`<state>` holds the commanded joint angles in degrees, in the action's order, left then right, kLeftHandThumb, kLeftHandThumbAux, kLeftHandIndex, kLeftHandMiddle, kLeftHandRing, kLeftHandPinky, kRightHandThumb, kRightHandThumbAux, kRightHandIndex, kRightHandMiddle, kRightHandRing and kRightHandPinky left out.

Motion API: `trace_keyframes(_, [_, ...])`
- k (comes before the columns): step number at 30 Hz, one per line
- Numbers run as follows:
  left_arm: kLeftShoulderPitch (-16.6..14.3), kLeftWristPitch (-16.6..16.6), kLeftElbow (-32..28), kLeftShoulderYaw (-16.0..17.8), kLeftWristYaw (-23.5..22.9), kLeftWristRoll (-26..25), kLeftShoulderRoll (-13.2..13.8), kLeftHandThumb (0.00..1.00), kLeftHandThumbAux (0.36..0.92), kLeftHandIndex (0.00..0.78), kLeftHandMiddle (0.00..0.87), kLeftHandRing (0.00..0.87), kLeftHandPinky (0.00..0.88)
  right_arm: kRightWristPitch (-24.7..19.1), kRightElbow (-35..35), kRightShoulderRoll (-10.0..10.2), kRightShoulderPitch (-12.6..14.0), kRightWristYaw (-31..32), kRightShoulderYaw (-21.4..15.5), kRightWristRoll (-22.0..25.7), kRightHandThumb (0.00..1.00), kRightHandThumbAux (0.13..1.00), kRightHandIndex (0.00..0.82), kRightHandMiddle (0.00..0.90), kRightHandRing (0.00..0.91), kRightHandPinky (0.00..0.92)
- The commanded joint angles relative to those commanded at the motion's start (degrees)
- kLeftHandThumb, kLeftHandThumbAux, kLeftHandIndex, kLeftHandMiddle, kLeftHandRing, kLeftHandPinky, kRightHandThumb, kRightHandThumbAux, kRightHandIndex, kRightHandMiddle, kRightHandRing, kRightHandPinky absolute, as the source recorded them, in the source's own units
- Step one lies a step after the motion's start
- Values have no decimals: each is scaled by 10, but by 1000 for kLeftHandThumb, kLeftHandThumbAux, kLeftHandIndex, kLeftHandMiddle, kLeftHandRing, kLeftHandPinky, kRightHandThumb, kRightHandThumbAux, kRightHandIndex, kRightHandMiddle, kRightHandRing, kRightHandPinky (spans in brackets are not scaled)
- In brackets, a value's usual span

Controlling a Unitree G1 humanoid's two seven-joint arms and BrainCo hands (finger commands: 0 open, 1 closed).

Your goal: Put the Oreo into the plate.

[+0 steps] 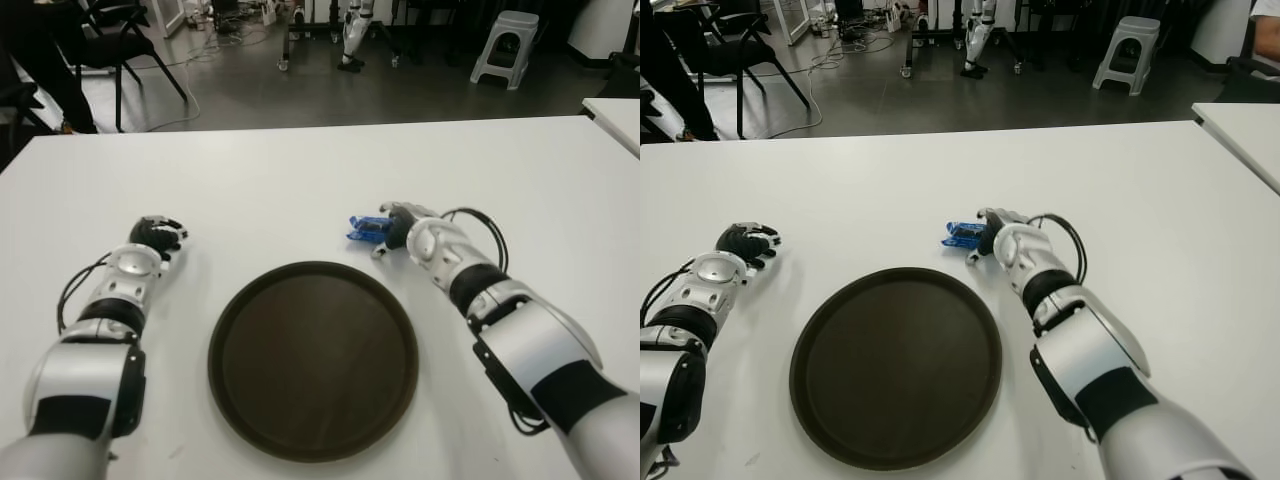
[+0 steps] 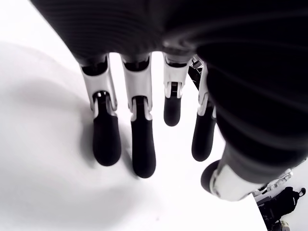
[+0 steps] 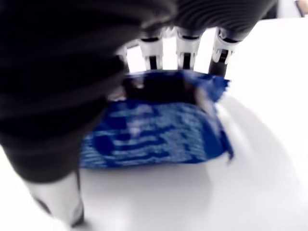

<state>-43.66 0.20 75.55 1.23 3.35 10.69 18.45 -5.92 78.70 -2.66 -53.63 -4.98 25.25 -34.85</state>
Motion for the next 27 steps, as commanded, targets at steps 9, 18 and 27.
trace_keyframes(9, [2,-7,0,2,-5,-4,0,672,730,397,140,168,165,-13,-3,8,-11,-18,-21,15,691,733,428,693,685,673])
trace_keyframes(18, [1,-5,0,0,-5,-2,0,671,731,397,135,168,165,-16,-7,11,-13,-12,-42,37,691,733,430,703,695,684])
trace_keyframes(27, [1,-4,1,1,-5,-2,1,671,731,397,145,177,179,-19,-7,11,-14,1,-47,48,692,733,431,711,711,700])
